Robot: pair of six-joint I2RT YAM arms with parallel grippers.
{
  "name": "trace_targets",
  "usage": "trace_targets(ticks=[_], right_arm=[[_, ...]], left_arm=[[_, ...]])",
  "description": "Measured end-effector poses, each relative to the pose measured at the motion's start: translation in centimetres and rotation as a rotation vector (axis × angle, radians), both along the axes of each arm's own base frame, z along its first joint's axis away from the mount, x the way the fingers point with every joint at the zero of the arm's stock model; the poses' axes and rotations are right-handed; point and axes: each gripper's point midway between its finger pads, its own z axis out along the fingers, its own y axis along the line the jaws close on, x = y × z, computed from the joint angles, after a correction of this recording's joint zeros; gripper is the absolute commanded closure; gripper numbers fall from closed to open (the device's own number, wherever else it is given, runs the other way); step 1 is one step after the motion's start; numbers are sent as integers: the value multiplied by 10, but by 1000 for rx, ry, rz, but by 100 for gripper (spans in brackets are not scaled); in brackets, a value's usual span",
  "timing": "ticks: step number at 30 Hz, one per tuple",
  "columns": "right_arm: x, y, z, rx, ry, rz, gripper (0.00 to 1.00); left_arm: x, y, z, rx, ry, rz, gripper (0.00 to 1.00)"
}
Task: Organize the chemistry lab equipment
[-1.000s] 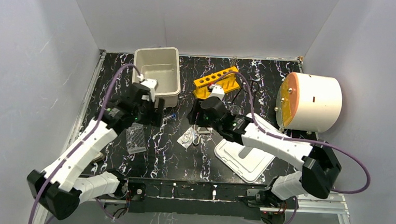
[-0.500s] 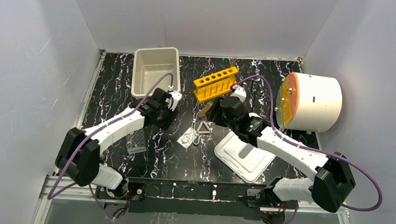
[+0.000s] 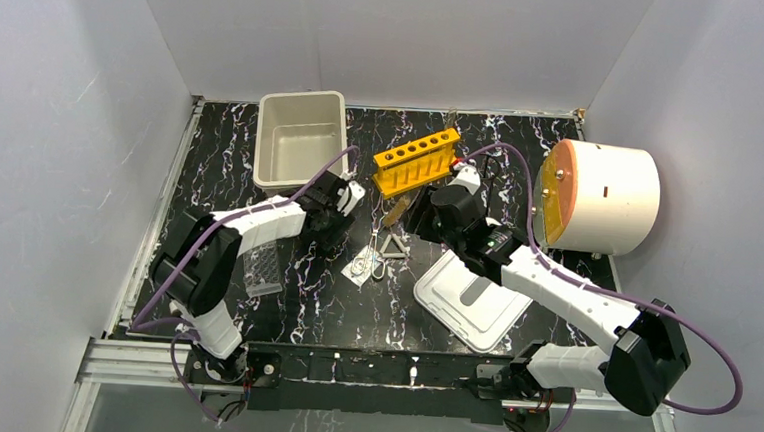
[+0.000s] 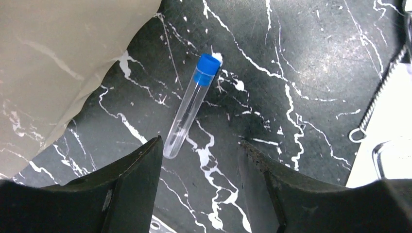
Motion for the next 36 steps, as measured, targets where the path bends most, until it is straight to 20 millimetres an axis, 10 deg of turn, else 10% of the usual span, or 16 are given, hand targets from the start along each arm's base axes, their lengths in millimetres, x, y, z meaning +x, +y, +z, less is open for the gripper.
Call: trace_targets(ticks=[14,36], right_arm=[[-4,-8,8,-7,-15,-3,40],[-5,-20,14,-6,-31,-35,42]], left_arm=[[10,-11,-8,-70,64,-9,31],[-7,-25,-14,-177,132,51,78]])
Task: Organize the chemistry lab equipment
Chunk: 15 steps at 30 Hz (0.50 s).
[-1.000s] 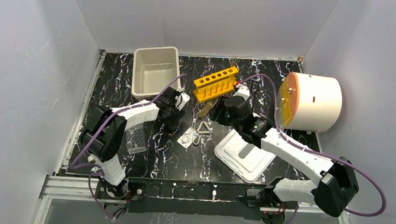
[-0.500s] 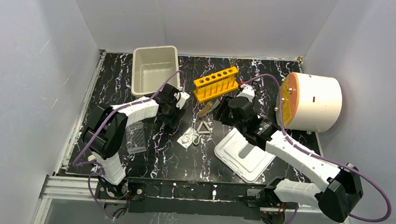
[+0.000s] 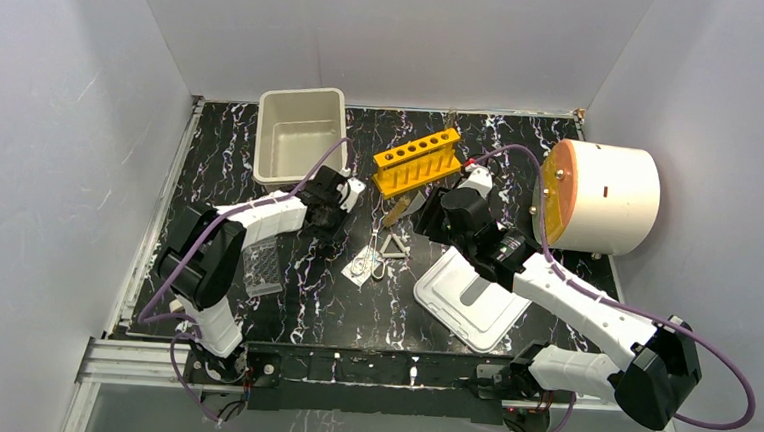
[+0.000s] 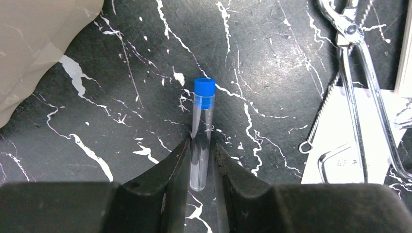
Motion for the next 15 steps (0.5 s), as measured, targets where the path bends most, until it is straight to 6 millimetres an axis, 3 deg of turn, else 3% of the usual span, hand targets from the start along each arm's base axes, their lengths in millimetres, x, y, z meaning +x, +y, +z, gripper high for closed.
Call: trace_targets(ticks=[8,15], right_arm=[[-2,-1,-4,10,13,-10,44],[-3,-2,-5,13,16,-12,43]], left_arm=[[0,4,-1,21,-14,40,70],[-5,6,0,15,-12,64,84]])
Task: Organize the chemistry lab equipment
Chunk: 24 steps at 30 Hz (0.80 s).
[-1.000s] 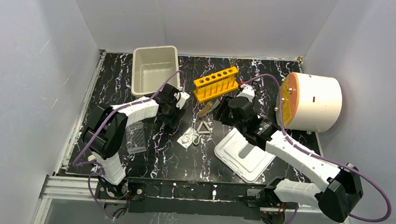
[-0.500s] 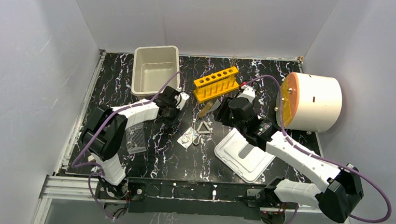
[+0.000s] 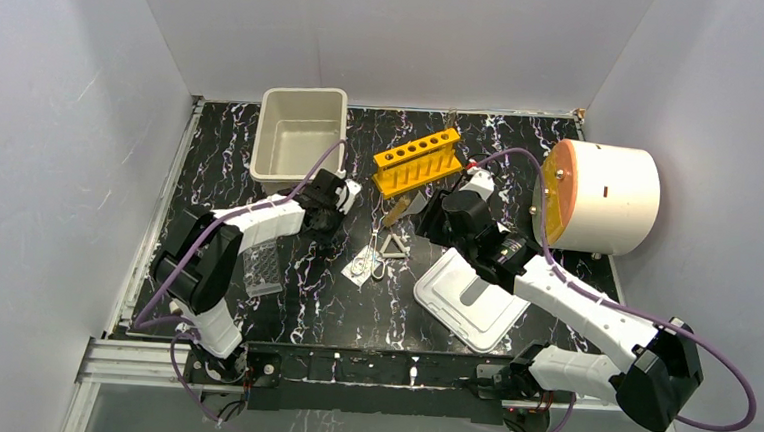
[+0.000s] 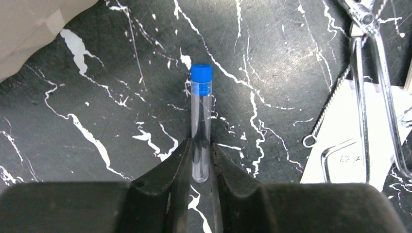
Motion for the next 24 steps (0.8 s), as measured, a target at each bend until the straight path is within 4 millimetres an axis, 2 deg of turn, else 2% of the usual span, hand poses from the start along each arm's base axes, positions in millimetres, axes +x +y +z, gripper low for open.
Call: trace_targets(ticks=[6,13,18,24], right_arm=[[-2,0,0,2,0,8,42],[-2,5,3,5,-12,43,35],[-7,25,9,58,-16,138,28],[-9,70,-2,141,102,254,23]], left_arm=[[-9,9,7,22,10,16,86],[-14,9,40,-18,-42,-8,87],[-25,2,62,-87,-52,-47,87],[-35,-7,88,-169,-67,-73,87]])
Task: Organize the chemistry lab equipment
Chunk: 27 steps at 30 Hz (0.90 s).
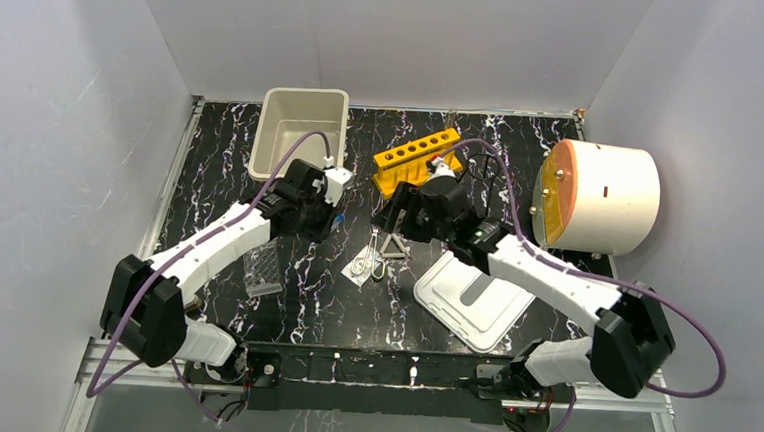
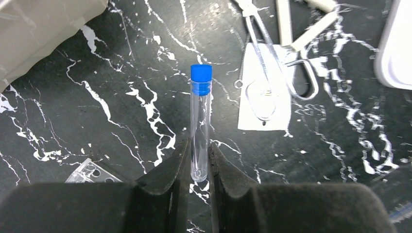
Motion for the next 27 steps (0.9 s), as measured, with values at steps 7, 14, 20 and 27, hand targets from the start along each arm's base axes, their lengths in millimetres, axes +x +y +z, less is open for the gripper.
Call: trace_targets(ticks=[7,14,20,27], right_arm=[[1,42,-12,96,165,54,23],[22,67,-3,151,208,36,33],[34,78,-6,169,248,26,34],[26,86,-27,163,331,66,43]], left_arm=[[-5,-13,30,-104,-29,-21,87],[-14,-17,31,-136,11,-19,87],[-17,-19,34,-153,19,-14,87],[-14,-21,40,-166,10,-12,87]])
